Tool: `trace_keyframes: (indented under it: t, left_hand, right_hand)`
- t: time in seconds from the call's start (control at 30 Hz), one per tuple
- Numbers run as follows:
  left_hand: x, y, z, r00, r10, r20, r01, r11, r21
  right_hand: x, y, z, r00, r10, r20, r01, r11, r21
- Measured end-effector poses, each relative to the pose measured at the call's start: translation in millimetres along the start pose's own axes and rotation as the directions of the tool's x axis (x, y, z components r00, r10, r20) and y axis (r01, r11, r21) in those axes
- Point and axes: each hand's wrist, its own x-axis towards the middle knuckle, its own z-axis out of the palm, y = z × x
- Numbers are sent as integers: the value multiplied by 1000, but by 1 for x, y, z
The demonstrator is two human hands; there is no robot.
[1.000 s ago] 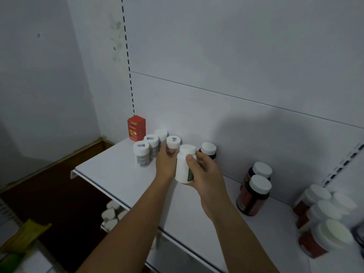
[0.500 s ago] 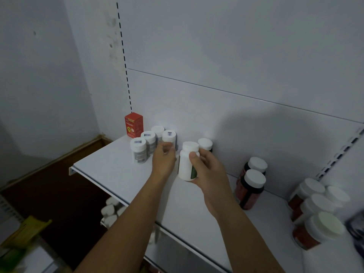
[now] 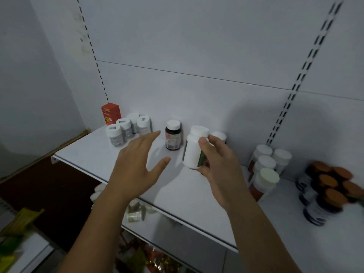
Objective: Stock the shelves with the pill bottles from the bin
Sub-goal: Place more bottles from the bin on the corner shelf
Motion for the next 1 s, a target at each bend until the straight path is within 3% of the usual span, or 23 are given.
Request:
trace_keyframes:
  t: [0.17, 0.37, 0.63, 1.0]
  left_hand:
    - [-35, 42, 13, 997, 16, 77, -18, 1000, 17]
    - [-42, 106, 46, 959, 228, 168, -222, 973, -58]
    - [-70, 205, 90, 807, 538, 245, -487, 840, -241]
    - [-142, 298, 119, 628, 710, 320, -545, 694, -471]
  right_hand:
    - [-47, -5, -56, 998, -59, -5, 59, 998, -39]
    - [-103, -13, -116, 959, -207, -195, 141, 941, -307]
    - [-225, -40, -179, 795, -283, -537, 42, 908, -416]
    - [-340, -43, -211, 596, -328, -733, -35, 901, -432]
